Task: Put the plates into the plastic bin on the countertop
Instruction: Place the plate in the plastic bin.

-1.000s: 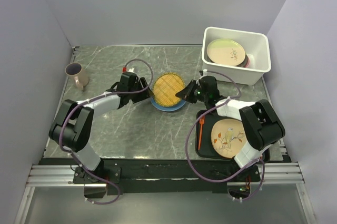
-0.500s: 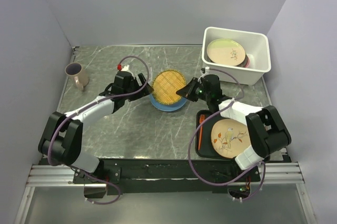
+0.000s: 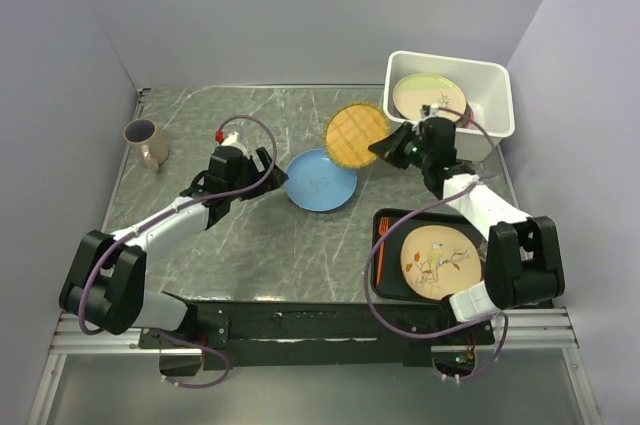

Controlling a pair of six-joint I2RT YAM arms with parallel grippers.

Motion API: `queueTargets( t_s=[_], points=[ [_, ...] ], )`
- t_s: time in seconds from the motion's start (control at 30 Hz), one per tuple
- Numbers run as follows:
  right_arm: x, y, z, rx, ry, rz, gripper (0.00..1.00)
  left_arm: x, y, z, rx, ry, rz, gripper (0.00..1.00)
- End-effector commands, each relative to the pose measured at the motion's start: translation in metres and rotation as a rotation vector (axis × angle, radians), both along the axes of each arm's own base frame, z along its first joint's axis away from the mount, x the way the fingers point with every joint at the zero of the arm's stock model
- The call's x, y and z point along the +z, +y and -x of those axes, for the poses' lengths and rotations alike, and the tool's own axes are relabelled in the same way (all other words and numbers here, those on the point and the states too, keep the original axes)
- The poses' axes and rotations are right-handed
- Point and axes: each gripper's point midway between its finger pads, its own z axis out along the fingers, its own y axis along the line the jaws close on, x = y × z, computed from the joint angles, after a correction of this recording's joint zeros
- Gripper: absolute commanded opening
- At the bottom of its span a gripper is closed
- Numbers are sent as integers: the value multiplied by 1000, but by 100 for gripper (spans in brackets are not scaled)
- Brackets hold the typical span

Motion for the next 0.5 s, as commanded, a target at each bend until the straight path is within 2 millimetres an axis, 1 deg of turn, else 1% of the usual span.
queueTargets(
  t_s=[0.0,0.03,0.13,0.17,0.2,0.27,0.33,0.37,0.43,0.47],
  points=[
    [79,-18,-12,9,-190,-24,0,3,-7,-3,-21,-25,30,86],
    [82,-28,-15,-10,-195,-25,0,1,-7,-3,-19,-23,33,86],
    [93,-41,-20,-19,-209,-37,0,-7,-8,-2,-23,-4,31,86],
    [97,-50,-24,-37,-213,-47,0,-10,-8,-2,-21,6,29,86],
    [99,-49,-23,-22,-214,-55,0,-12,-8,-2,-22,9,29,86],
    [103,-73,-32,-72,-214,-58,0,-15,-8,-2,-24,16,25,86],
    [106,-81,-35,-81,-215,-64,0,-17,-9,-1,-25,21,25,86],
    [108,-90,-39,-100,-217,-70,0,-18,-9,-1,-28,21,29,86],
    [113,-96,-43,-104,-220,-83,0,-18,-12,1,-44,16,40,86],
    [112,-98,-46,-108,-213,-87,0,-19,-13,4,-50,18,48,86]
  ],
)
